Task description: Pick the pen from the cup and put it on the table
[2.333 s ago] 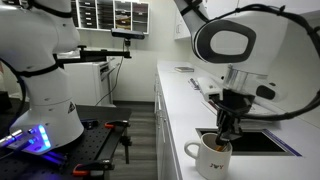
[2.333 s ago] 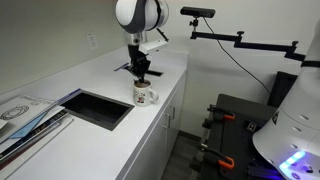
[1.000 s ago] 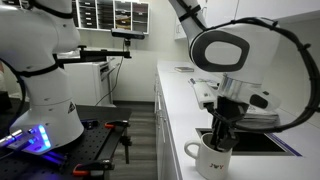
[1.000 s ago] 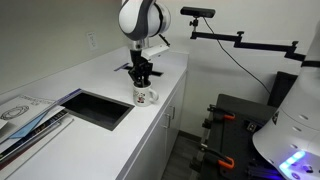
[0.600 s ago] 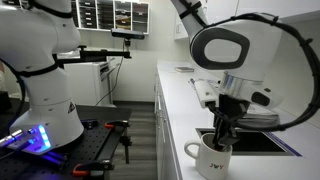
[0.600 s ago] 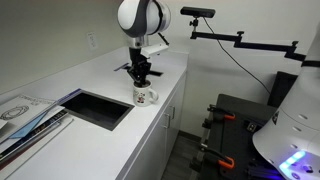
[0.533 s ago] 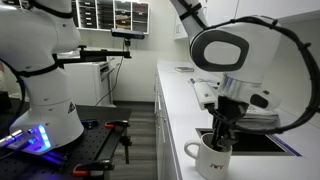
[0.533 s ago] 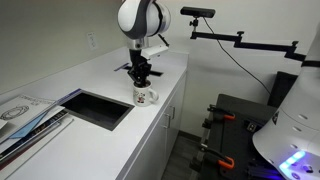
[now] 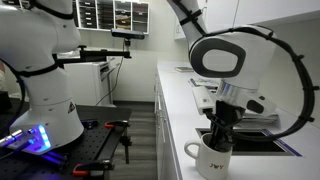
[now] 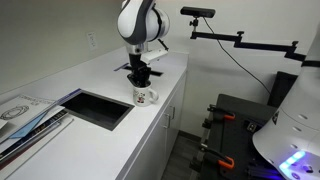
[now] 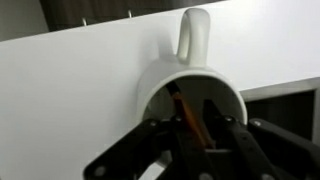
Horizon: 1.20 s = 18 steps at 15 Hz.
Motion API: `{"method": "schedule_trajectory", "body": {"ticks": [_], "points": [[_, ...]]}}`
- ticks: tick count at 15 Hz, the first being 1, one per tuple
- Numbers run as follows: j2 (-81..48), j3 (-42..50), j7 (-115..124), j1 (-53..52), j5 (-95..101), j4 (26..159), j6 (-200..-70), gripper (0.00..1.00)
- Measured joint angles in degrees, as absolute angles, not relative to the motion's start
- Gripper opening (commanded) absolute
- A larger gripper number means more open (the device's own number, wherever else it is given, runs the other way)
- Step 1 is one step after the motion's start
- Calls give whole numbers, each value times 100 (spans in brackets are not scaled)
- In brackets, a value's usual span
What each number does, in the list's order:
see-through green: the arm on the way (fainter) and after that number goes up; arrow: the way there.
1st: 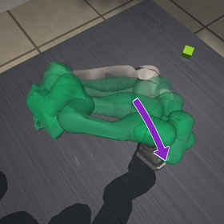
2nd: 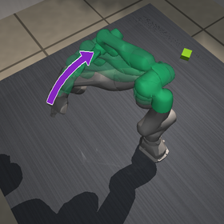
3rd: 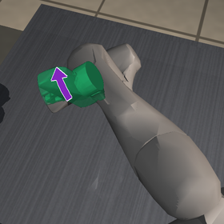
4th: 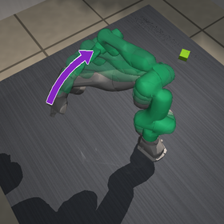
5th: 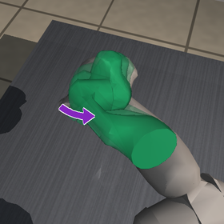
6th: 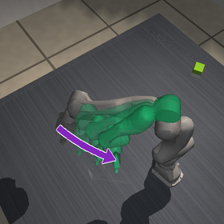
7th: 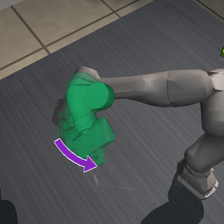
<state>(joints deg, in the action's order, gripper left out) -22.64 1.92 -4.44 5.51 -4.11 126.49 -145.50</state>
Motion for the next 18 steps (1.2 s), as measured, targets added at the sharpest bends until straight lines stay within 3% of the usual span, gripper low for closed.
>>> {"method": "schedule_trajectory", "body": {"ticks": [1, 3, 18], "points": [[-2271, 178, -444, 551, -411, 12647, -14569, 8], [-2283, 152, -445, 551, -410, 12640, -14591, 0], [-1789, 188, -911, 605, -173, 12726, -14590, 3]]}}
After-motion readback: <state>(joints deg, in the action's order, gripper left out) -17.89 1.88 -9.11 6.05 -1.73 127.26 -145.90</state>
